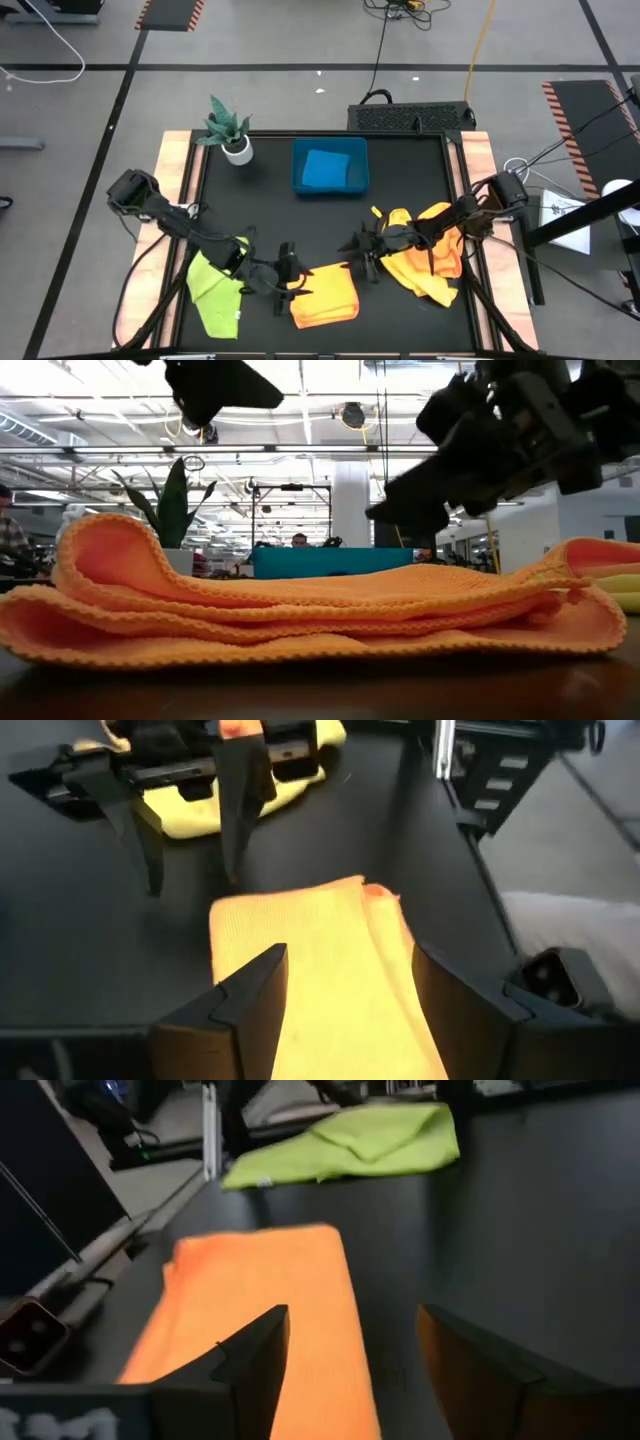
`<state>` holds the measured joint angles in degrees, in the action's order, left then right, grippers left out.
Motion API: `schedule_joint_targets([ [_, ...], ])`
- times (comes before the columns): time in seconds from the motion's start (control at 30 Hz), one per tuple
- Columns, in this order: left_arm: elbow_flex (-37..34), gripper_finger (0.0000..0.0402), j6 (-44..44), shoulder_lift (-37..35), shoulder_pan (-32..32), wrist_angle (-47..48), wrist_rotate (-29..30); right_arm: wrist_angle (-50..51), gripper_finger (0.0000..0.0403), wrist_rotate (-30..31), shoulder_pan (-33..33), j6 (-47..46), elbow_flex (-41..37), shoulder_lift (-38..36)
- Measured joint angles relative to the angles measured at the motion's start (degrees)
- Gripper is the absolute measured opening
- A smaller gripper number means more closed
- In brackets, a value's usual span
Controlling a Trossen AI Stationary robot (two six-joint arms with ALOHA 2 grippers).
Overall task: Fold microfiber towels
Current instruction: Put the left orange microfiber cloth
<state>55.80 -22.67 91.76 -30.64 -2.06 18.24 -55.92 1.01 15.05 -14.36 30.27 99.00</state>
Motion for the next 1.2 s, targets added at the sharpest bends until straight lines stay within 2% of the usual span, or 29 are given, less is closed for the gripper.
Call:
schedule_joint_targets([
  [0.13,-4.5,0.0218,-6.9,0.2,2.2,0.6,0.5,2.1,0.0246,-1.4,-1.3,-2.4,0.3,1.0],
  [0.23,-7.1,0.0218,-11.1,0.1,3.4,-4.7,3.0,2.9,0.0262,-1.5,-2.5,-5.5,0.3,0.9],
  [0.37,-9.6,0.0218,-15.3,0.1,4.8,-5.4,-1.1,3.5,0.0274,-2.8,-3.5,-8.9,0.9,1.7],
  [0.53,-15.3,0.0218,-21.6,0.1,5.6,-15.2,-4.9,5.4,0.0277,-7.4,-3.4,-11.3,3.7,5.3],
  [0.63,-18.6,0.0218,-24.3,-0.5,5.5,-17.2,-7.2,5.8,0.0277,-8.7,-2.9,-10.5,6.6,8.1],
  [0.8,-24.4,0.0218,-28.6,-1.5,4.3,-18.6,-2.9,10.4,0.0277,-8.8,-3.1,-10.7,8.8,10.7],
  [0.93,-29.2,0.0218,-33.5,-0.6,4.4,-26.6,-2.8,12.7,0.0277,-8.8,-3.0,-10.4,9.0,10.6],
  [1.2,-30.9,0.0218,-36.5,-0.1,3.1,-28.1,-7.5,13.6,0.0277,-14.2,-3.0,-12.1,8.9,10.6],
])
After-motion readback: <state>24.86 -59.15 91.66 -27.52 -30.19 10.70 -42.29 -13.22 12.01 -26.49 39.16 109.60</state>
